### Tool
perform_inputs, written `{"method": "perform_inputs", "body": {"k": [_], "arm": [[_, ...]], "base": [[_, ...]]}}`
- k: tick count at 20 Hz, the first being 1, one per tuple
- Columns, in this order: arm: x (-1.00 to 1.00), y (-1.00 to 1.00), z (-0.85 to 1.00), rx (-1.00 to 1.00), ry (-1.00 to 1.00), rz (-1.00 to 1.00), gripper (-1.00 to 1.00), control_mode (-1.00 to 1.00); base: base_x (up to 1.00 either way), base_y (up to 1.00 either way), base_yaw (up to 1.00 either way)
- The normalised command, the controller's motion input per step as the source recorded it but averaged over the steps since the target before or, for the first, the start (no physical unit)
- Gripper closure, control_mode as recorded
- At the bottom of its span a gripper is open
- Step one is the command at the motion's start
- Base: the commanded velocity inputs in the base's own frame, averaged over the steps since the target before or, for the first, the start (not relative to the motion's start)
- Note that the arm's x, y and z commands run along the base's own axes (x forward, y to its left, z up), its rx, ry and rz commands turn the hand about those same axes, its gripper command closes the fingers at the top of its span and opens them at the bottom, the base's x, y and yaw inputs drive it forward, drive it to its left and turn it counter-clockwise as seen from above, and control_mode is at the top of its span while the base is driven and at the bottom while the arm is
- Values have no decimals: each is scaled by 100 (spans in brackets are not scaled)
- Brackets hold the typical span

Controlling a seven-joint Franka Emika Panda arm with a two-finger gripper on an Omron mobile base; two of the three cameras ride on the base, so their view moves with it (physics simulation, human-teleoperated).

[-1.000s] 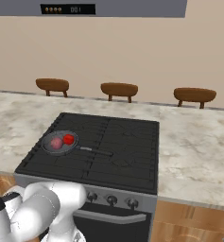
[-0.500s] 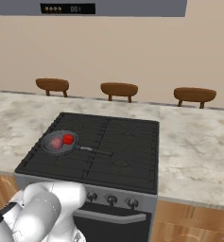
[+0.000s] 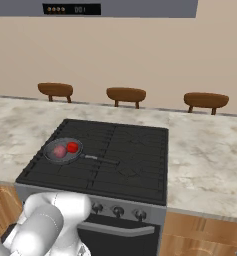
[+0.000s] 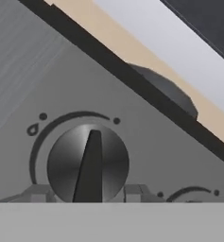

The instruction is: Place the pan on the front left burner on the stove. Then place the tomato and the onion in the pan and turn on the front left burner.

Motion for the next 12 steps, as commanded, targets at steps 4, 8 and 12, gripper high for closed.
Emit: {"method": "perform_inputs", "body": {"k": [4,8,12], "arm": [[4,0,43,-41,-14,10,100,-100],[0,0,34,-42,-12,10,100,-100],[0,0,31,-42,-12,10,100,-100]], "base": [[0,0,0],[0,0,0],[0,0,0]]}}
